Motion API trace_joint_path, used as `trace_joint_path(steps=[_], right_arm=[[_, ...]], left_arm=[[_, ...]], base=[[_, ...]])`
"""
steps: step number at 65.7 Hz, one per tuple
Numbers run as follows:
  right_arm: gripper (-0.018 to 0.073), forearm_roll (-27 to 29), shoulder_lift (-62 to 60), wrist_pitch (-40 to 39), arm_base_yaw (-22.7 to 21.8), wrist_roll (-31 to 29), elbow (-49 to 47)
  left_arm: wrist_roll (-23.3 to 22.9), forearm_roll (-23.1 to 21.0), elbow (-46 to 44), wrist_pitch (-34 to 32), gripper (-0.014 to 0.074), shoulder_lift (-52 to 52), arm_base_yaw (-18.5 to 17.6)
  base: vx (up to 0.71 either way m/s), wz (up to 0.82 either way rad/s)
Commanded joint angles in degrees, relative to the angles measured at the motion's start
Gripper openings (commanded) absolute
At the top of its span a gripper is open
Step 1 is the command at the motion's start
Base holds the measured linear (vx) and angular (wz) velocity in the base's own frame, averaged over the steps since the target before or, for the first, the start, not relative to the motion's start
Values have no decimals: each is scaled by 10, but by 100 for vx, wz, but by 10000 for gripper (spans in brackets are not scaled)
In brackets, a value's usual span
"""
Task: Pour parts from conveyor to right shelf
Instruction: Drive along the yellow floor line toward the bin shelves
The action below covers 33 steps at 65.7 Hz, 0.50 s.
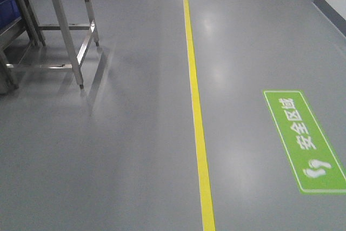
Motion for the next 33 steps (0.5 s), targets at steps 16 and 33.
trace_joint_path(steps=[16, 33], right_arm=[[-5, 1, 8, -44, -3, -4, -15], [-5, 1, 8, -46, -3, -4, -15]], left_arm=[[-5, -5, -11, -42, -6, -7, -2], [-5, -5, -11, -42, -6, -7, -2]], base=[[75, 1], [76, -9]])
